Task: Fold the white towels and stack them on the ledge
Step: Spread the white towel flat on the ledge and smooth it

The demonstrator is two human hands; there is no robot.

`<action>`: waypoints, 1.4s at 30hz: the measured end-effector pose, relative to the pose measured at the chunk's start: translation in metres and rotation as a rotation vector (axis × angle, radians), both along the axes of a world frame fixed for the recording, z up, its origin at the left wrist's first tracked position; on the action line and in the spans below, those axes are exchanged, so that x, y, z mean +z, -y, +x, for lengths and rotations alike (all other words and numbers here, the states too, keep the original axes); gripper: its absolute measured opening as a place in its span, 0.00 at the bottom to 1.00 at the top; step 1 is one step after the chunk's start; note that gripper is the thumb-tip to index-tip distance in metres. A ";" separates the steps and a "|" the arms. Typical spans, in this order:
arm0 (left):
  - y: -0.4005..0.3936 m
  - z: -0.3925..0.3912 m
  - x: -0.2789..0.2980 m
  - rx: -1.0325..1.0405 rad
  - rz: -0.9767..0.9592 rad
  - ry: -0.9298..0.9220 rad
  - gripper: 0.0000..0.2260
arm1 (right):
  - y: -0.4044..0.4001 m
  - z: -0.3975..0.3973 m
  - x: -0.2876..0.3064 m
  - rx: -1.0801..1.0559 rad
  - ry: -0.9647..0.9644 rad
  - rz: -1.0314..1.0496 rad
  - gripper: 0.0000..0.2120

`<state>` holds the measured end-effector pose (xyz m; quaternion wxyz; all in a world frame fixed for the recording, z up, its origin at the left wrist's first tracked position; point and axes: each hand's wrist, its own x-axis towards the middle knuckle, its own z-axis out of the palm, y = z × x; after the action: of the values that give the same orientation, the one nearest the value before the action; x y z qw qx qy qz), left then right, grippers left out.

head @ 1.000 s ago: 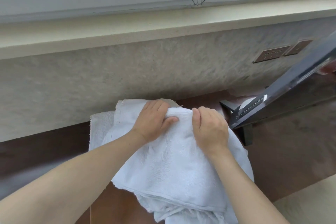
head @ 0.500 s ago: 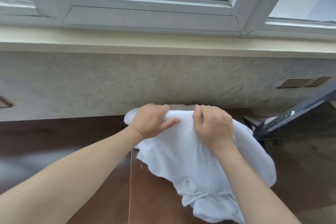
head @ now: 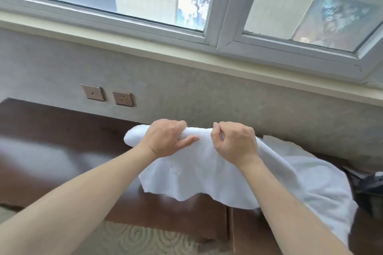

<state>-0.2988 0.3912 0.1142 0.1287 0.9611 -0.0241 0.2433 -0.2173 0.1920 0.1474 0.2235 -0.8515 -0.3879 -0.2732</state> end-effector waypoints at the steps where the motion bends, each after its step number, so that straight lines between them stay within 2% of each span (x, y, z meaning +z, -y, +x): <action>1: -0.018 -0.014 0.003 0.031 0.008 0.006 0.36 | -0.020 -0.010 0.000 0.020 -0.024 0.002 0.18; 5: -0.081 -0.064 0.008 0.111 0.067 0.030 0.33 | -0.089 -0.043 -0.007 0.093 -0.120 -0.011 0.18; 8: -0.121 -0.092 0.006 0.143 0.124 0.014 0.35 | -0.132 -0.059 -0.017 0.154 -0.191 -0.070 0.19; 15: -0.209 -0.128 -0.009 0.168 0.330 -0.038 0.32 | -0.224 -0.079 -0.049 0.202 -0.320 -0.160 0.22; 19: -0.262 -0.122 -0.022 0.131 0.434 -0.153 0.29 | -0.276 -0.077 -0.079 0.169 -0.419 -0.194 0.23; 24: -0.323 -0.095 -0.068 0.106 0.444 -0.403 0.28 | -0.326 -0.068 -0.132 0.142 -0.445 -0.229 0.21; 26: -0.339 -0.083 -0.090 0.146 0.423 -0.487 0.30 | -0.341 -0.059 -0.153 0.163 -0.431 -0.215 0.20; 29: -0.355 -0.073 -0.129 0.296 0.288 -0.745 0.39 | -0.354 -0.045 -0.185 0.178 -0.547 -0.427 0.16; 31: -0.356 -0.079 -0.148 0.352 0.149 -0.873 0.39 | -0.349 -0.042 -0.198 0.154 -0.623 -0.498 0.17; 35: -0.360 -0.097 -0.174 0.353 0.014 -0.982 0.40 | -0.339 -0.041 -0.215 0.097 -0.680 -0.622 0.24; 42: -0.380 -0.113 -0.200 0.311 -0.074 -1.082 0.34 | -0.338 -0.057 -0.225 -0.013 -0.668 -0.662 0.28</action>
<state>-0.4116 0.7711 -0.0859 0.1191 0.9359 0.1958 -0.2674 -0.2743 0.5296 -0.0775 0.0510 -0.9206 -0.3557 0.1530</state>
